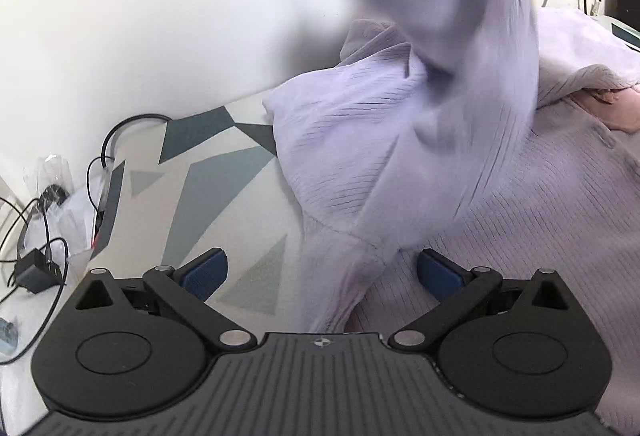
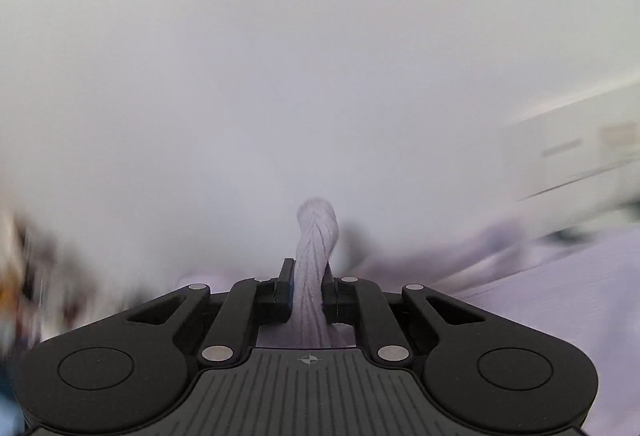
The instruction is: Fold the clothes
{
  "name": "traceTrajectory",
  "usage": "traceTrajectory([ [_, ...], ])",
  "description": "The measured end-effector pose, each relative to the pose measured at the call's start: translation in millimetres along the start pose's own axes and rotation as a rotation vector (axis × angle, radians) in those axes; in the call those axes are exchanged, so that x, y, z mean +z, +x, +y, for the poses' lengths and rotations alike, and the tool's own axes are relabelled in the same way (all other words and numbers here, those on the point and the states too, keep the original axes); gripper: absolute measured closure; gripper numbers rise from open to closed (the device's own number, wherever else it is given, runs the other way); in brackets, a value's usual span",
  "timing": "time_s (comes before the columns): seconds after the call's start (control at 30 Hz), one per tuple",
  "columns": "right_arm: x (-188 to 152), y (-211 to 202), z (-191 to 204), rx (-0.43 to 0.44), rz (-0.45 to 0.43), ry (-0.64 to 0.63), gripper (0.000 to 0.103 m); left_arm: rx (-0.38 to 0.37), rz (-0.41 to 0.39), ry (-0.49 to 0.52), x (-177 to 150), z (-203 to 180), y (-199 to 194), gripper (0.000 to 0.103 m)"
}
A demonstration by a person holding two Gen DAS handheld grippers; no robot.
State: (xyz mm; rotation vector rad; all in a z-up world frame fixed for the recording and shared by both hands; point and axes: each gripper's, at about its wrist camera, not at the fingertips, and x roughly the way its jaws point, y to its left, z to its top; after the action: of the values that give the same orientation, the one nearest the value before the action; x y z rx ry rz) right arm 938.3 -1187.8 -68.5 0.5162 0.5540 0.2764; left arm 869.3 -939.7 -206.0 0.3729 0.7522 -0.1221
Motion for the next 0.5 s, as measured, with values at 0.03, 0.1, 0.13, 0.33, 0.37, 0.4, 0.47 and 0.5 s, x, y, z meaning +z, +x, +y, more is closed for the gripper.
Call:
traceTrajectory([
  [0.03,4.5,-28.8,-20.4,-0.039,-0.073,0.05,0.093,0.001,-0.003,0.004,0.2,-0.4,0.6,0.0],
  [0.1,-11.1,-67.4,-62.0,-0.152,-0.1,0.134,0.089,-0.001,-0.008,0.01,0.2,-0.2,2.2,0.0],
  [0.13,-18.8,-86.7,-82.9,-0.208,-0.114,0.176,0.084,-0.003,-0.011,0.011,0.1,0.1,2.9,0.0],
  [0.33,-93.1,-140.3,-166.0,-0.476,0.002,0.372,0.07,-0.007,-0.005,0.008,0.8,-0.3,2.5,0.0],
  [0.37,-101.8,-143.4,-168.9,-0.484,-0.006,0.393,0.069,-0.008,-0.004,0.008,0.9,-0.4,2.4,0.0],
  [0.4,-105.1,-147.8,-173.2,-0.485,-0.012,0.409,0.068,-0.007,-0.004,0.007,0.9,-0.6,2.3,0.0],
  [0.47,-104.8,-150.6,-178.0,-0.477,-0.022,0.433,0.067,0.007,-0.013,0.008,0.6,-2.8,1.9,0.0],
  [0.5,-105.0,-153.4,-182.6,-0.468,-0.031,0.447,0.065,0.017,-0.021,0.011,1.0,-3.7,1.0,0.0],
])
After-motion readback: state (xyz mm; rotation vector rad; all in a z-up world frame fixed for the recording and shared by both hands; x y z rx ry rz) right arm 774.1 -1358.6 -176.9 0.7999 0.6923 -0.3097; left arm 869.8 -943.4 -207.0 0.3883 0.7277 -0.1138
